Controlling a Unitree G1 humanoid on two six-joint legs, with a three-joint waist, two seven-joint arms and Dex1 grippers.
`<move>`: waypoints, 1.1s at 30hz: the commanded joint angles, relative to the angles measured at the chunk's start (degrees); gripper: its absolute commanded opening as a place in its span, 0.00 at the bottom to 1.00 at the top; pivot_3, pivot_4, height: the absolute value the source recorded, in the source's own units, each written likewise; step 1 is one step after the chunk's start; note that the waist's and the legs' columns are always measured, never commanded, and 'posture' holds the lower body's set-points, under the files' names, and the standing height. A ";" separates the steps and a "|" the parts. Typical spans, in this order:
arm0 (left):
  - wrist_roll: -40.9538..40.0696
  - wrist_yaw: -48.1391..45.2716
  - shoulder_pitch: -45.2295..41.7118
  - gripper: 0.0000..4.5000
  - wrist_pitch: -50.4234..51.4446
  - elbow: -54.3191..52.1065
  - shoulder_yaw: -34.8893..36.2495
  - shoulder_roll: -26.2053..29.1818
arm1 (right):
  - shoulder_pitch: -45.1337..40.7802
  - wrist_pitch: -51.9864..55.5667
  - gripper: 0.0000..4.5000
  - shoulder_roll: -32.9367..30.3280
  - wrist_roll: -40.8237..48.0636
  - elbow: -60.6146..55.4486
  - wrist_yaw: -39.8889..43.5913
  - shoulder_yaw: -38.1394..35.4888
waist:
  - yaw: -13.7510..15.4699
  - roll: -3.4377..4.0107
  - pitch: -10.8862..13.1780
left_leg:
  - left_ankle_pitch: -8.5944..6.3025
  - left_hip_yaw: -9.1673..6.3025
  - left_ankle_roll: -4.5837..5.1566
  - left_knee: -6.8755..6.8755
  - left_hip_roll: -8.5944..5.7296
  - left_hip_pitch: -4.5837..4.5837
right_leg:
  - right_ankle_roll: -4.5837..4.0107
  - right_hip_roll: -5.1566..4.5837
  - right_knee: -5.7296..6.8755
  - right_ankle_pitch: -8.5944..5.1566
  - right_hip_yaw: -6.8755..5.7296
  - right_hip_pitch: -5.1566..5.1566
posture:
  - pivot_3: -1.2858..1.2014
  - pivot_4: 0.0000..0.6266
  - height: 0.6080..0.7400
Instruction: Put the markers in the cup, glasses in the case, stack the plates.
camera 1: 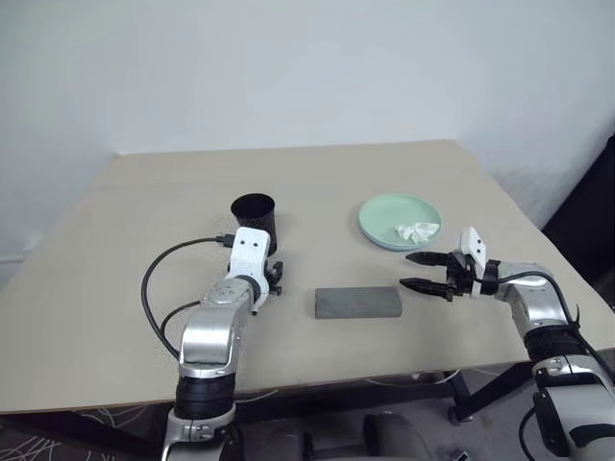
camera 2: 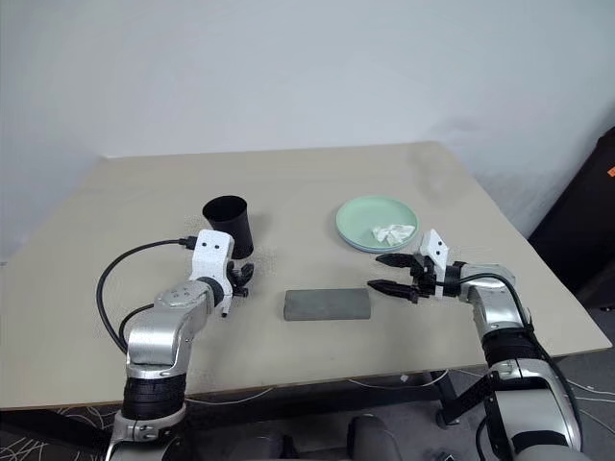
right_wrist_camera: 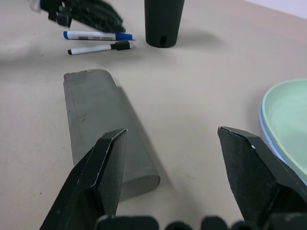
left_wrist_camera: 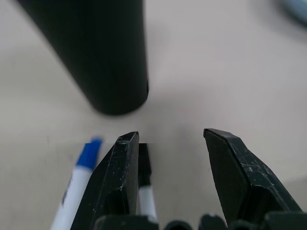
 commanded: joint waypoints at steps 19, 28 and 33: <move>-2.46 2.05 -6.92 0.23 -0.48 11.42 -0.65 2.05 | 3.19 -0.07 0.72 -1.00 0.82 -5.48 -2.48 -2.25 | 0.00 0.00 0.00 | -0.01 0.02 -0.03 -0.01 -0.01 -0.01 | 0.00 -0.02 0.00 0.00 0.00 -0.02 | 0.52 0.00 1.00; -4.11 1.05 -7.29 0.03 -0.74 11.96 -0.61 2.23 | 3.40 0.23 0.72 -1.08 0.72 -5.97 -2.90 -2.32 | 0.00 0.00 0.00 | -0.03 0.02 -0.05 -0.01 -0.01 0.00 | 0.00 -0.03 0.00 0.00 0.00 -0.02 | 0.52 0.00 1.00; -5.61 -7.12 -7.05 0.03 -10.99 7.30 -7.10 6.59 | 2.72 0.19 0.72 -0.84 0.55 -5.52 -2.95 -2.08 | 0.00 -0.01 0.01 | -0.04 0.02 -0.08 -0.01 -0.01 -0.03 | 0.00 -0.03 -0.01 0.00 0.00 -0.04 | 0.52 0.00 1.00</move>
